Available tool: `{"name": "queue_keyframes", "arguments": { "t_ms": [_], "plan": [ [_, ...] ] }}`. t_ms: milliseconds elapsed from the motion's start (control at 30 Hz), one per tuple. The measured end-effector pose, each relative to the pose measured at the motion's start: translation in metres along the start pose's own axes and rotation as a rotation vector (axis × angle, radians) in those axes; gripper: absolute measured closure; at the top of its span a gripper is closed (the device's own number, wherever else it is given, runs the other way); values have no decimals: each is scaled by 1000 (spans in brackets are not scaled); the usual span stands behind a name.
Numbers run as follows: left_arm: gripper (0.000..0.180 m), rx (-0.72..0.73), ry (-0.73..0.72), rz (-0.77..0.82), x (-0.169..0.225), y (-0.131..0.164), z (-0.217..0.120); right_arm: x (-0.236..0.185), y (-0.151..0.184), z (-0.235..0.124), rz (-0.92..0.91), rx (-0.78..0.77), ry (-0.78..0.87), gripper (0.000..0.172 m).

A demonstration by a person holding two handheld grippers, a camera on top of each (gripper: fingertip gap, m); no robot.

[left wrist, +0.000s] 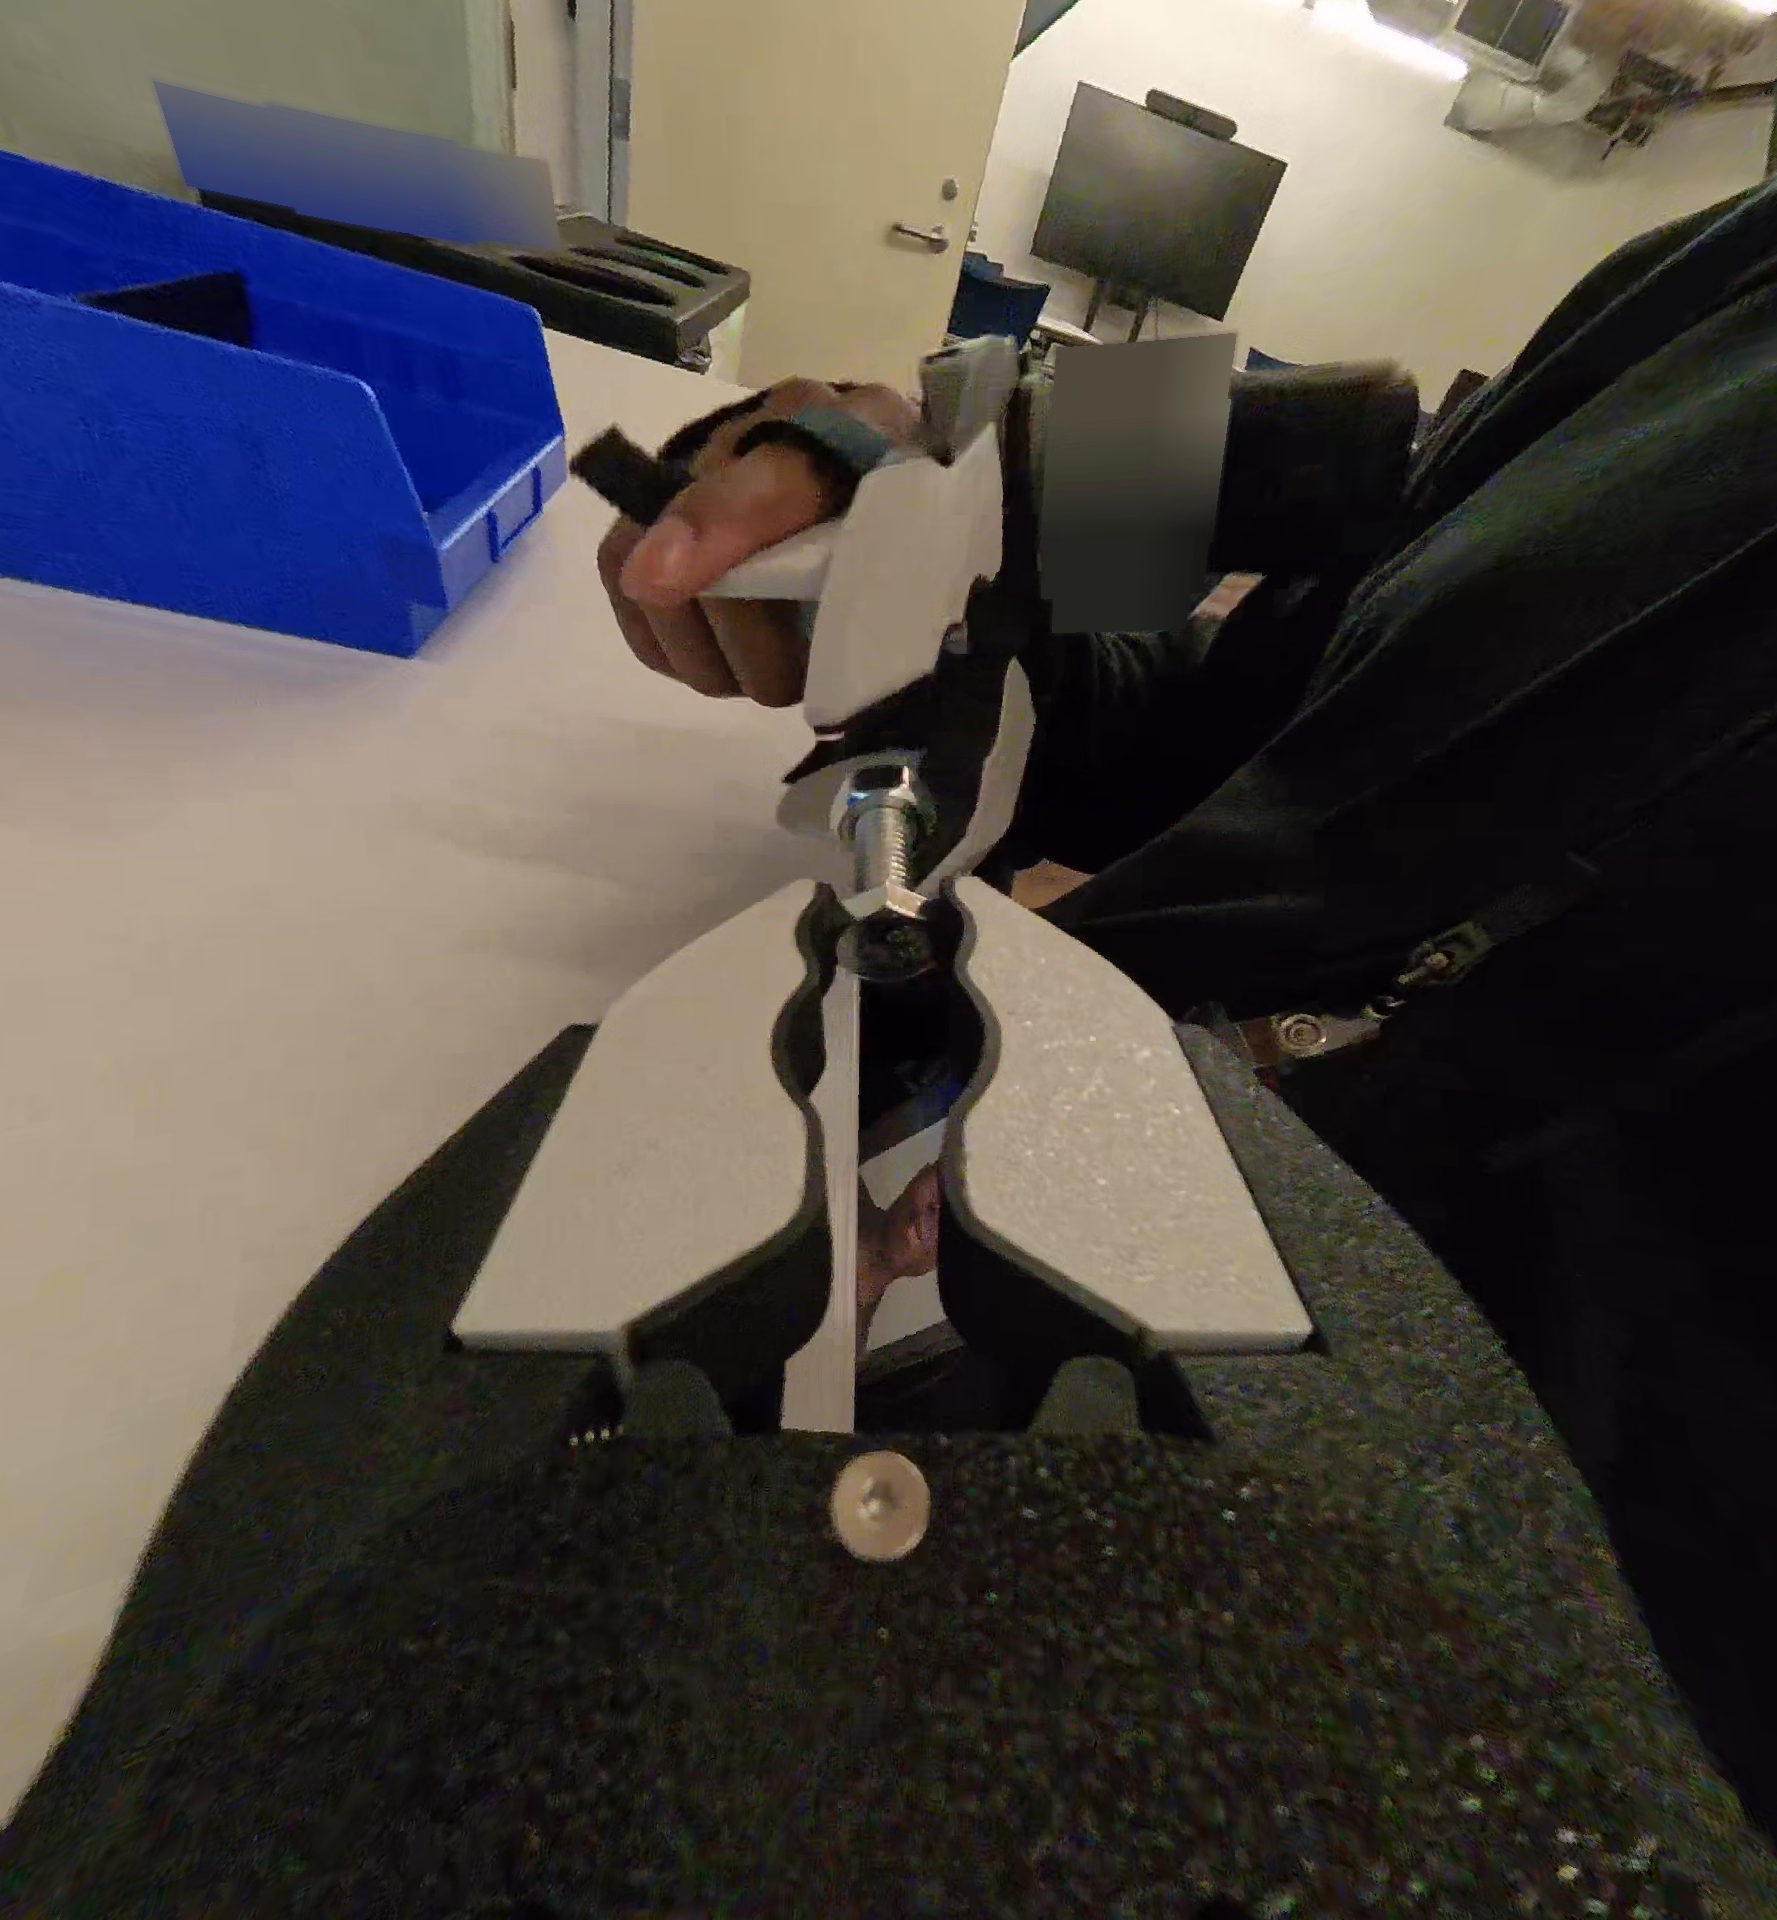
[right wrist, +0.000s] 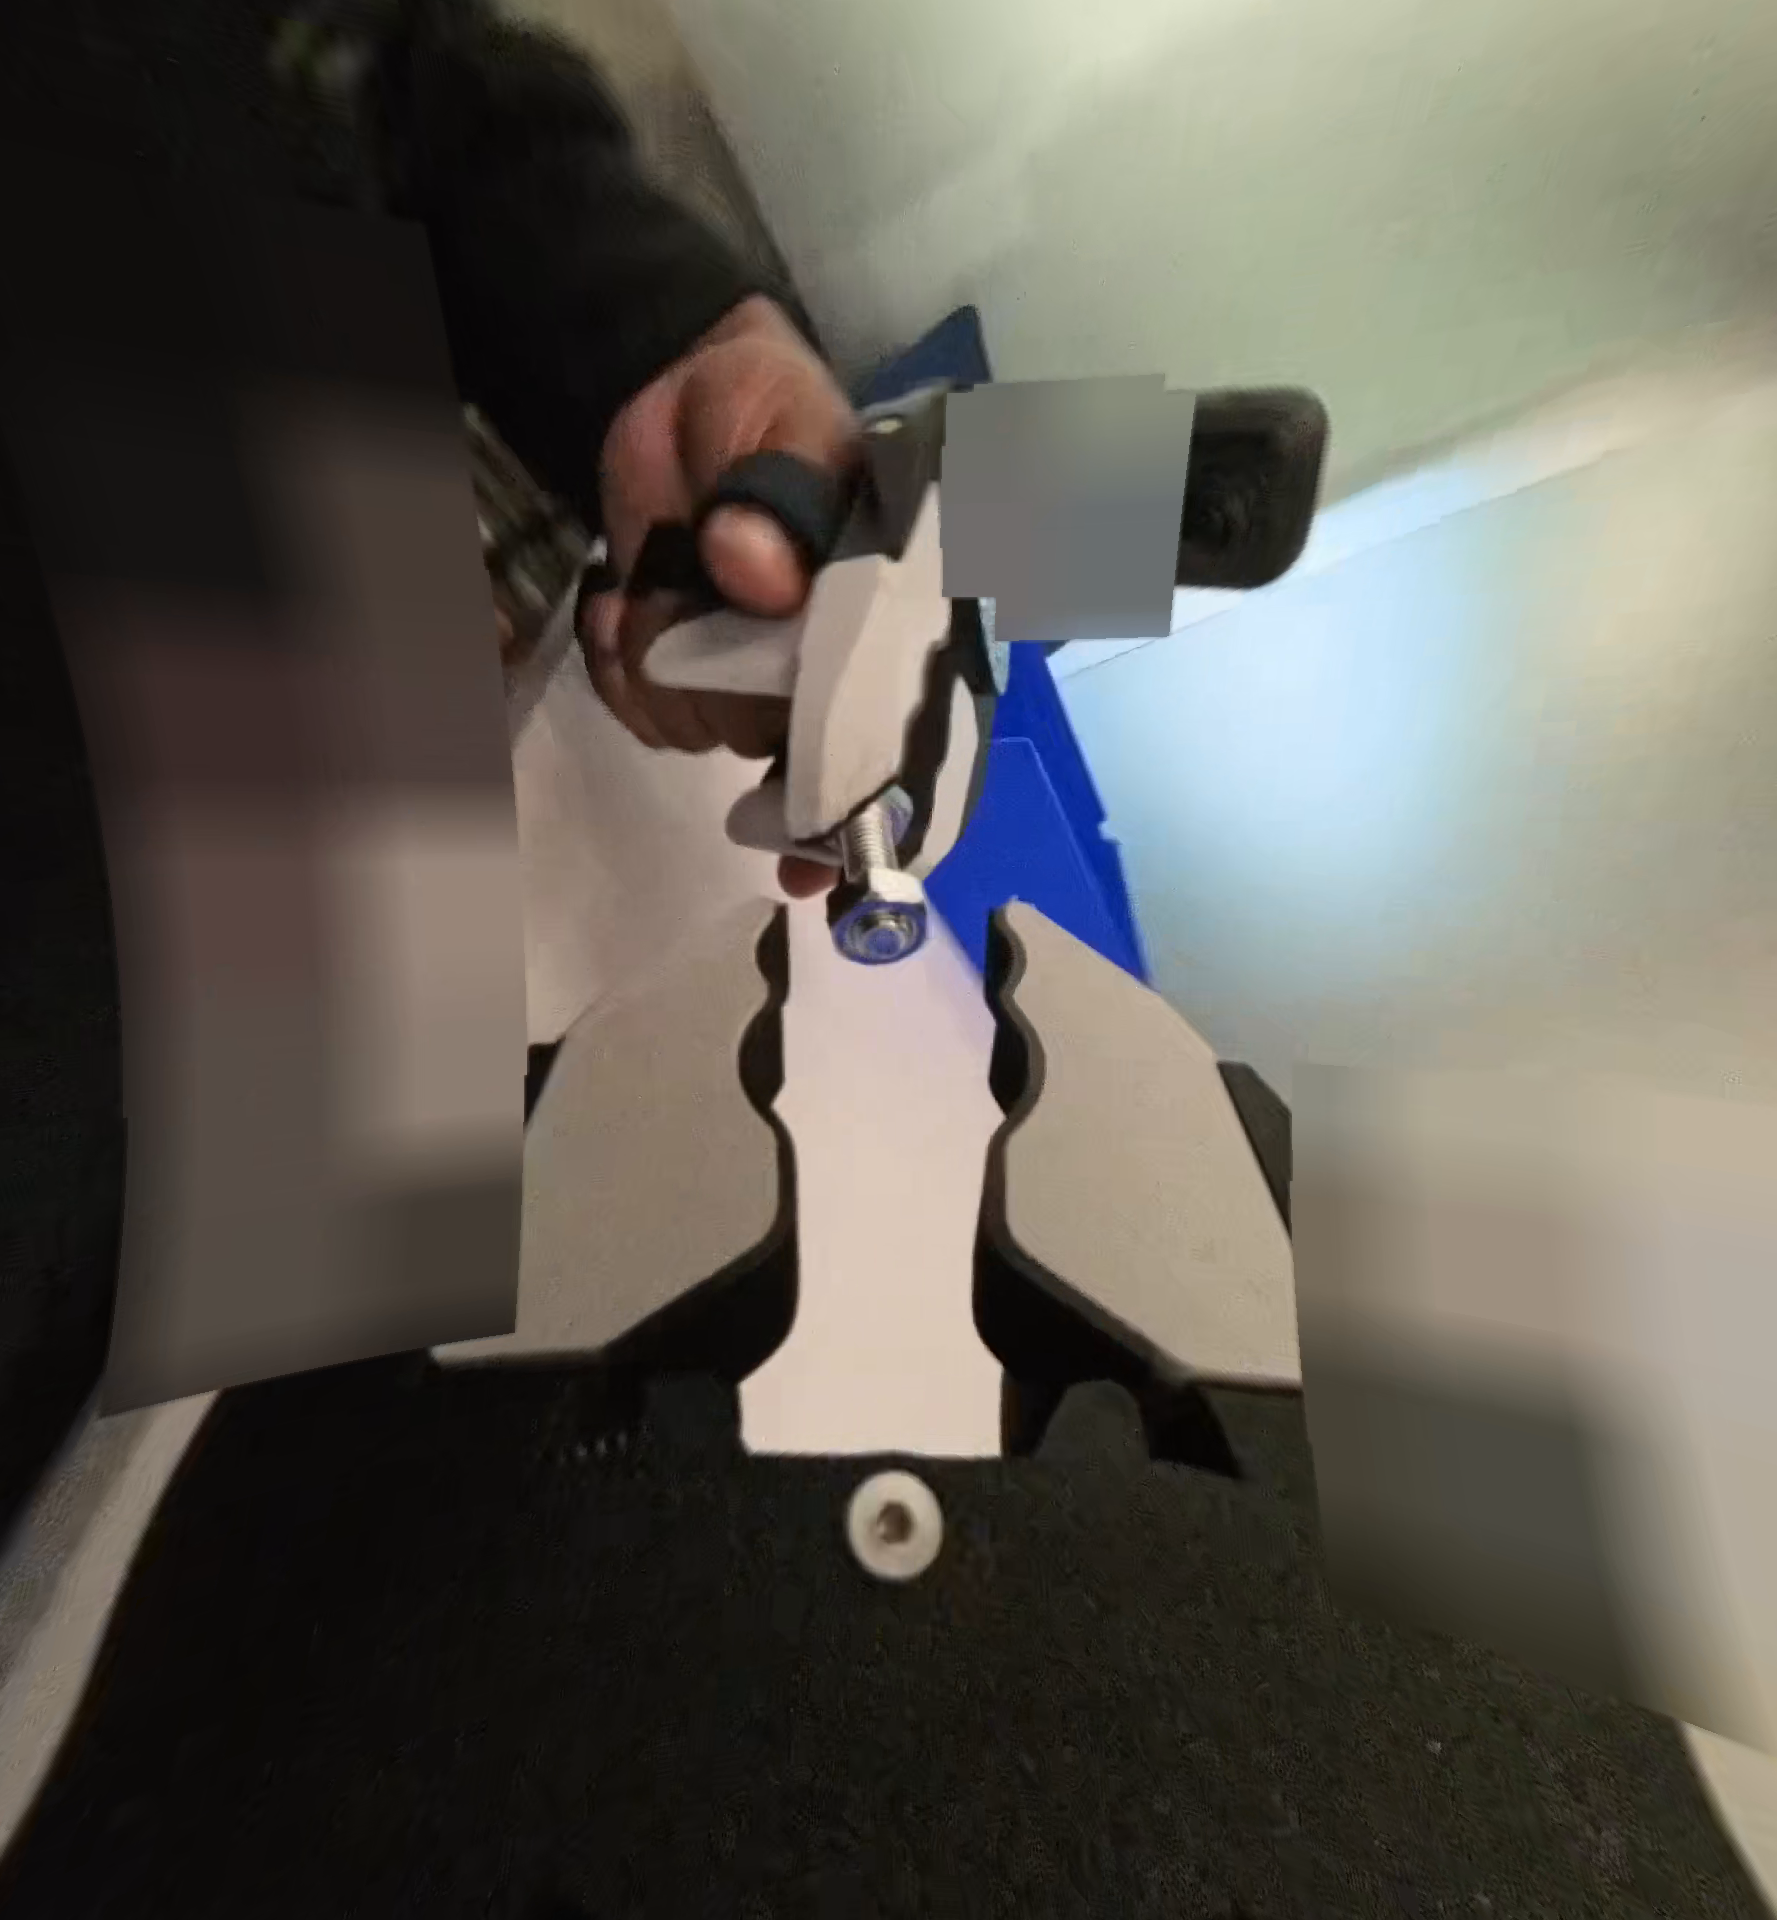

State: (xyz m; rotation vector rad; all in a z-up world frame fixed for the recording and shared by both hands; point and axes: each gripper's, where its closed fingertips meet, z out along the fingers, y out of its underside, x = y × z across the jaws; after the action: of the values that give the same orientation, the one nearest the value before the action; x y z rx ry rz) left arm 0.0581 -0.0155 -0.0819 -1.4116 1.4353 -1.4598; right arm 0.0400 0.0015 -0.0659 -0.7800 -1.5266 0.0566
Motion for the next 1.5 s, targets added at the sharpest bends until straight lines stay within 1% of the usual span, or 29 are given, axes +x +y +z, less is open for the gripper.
{"name": "queue_keyframes", "arguments": {
  "t_ms": [33, 100, 167, 233, 300, 333, 400, 500, 533, 567, 600, 633, 733, 800, 833, 900, 933, 967, 1033, 1133, 1167, 1200, 1233, 1300, 1433, 1500],
  "plan": [
    [162, 7, -19, 20, -2, -2, -2, 3, -1, -1, 123, 23, -13, 135],
    [163, 7, -69, 74, -6, -5, -5, 9, -4, -3, 364, 67, -41, 133],
    [163, 2, -95, 119, -6, -7, -8, 13, -5, -3, 557, 98, -72, 132],
    [163, 3, -94, 149, -3, -9, -8, 11, -8, -1, 671, 109, -121, 133],
    [163, -4, -85, 161, 0, -9, -6, 3, -10, 2, 678, 96, -169, 142],
    [163, -12, -70, 158, 3, -8, -4, 1, -10, 1, 622, 88, -160, 154],
    [163, -13, -32, 105, 7, -7, -3, -2, -13, -1, 419, 86, -127, 154],
    [162, -2, 53, -4, 14, -6, 0, -5, -16, -4, 9, 77, -41, 154],
    [162, 5, 61, -12, 15, -5, 0, -5, -15, -4, -75, 64, -20, 154],
    [162, 11, 58, -11, 14, -5, 1, -4, -14, -4, -88, 55, -15, 151],
    [163, 22, 50, -6, 12, -6, 1, -2, -13, -5, -38, 58, -17, 148],
    [163, 35, 34, 2, 10, -9, -1, 2, -12, -5, 51, 69, -22, 145],
    [163, 44, -27, 56, 3, -12, -6, 12, -10, -7, 366, 104, -42, 136],
    [162, 26, -75, 99, -1, -12, -8, 17, -5, -4, 544, 93, -58, 130],
    [163, 19, -85, 115, -1, -11, -8, 17, -4, -3, 611, 91, -77, 130],
    [163, 12, -87, 134, 1, -11, -7, 11, -5, 1, 685, 80, -134, 139],
    [162, 6, -82, 138, 2, -10, -6, 5, -6, 2, 674, 65, -167, 144],
    [163, -1, -71, 135, 4, -9, -4, 0, -5, 3, 620, 47, -176, 154],
    [163, -10, -44, 96, 6, -7, -2, -3, -6, 2, 410, 31, -137, 154],
    [162, 14, 55, -27, 13, -7, 0, -2, -11, -1, 20, 45, -30, 154],
    [162, 27, 75, -44, 14, -8, 0, -1, -12, -1, -73, 43, 2, 151],
    [162, 31, 74, -48, 12, -7, 0, -1, -10, -1, -111, 33, 15, 149],
    [162, 32, 66, -42, 10, -7, 0, -1, -9, -1, -88, 30, 7, 147],
    [163, 46, 38, -18, 8, -9, -2, 2, -8, -2, 60, 48, -18, 139],
    [162, 35, -71, 84, -2, -12, -8, 9, -2, 0, 385, 34, -58, 137],
    [163, 19, -97, 118, -3, -11, -9, 11, -3, 1, 528, 48, -88, 142]
  ]
}}
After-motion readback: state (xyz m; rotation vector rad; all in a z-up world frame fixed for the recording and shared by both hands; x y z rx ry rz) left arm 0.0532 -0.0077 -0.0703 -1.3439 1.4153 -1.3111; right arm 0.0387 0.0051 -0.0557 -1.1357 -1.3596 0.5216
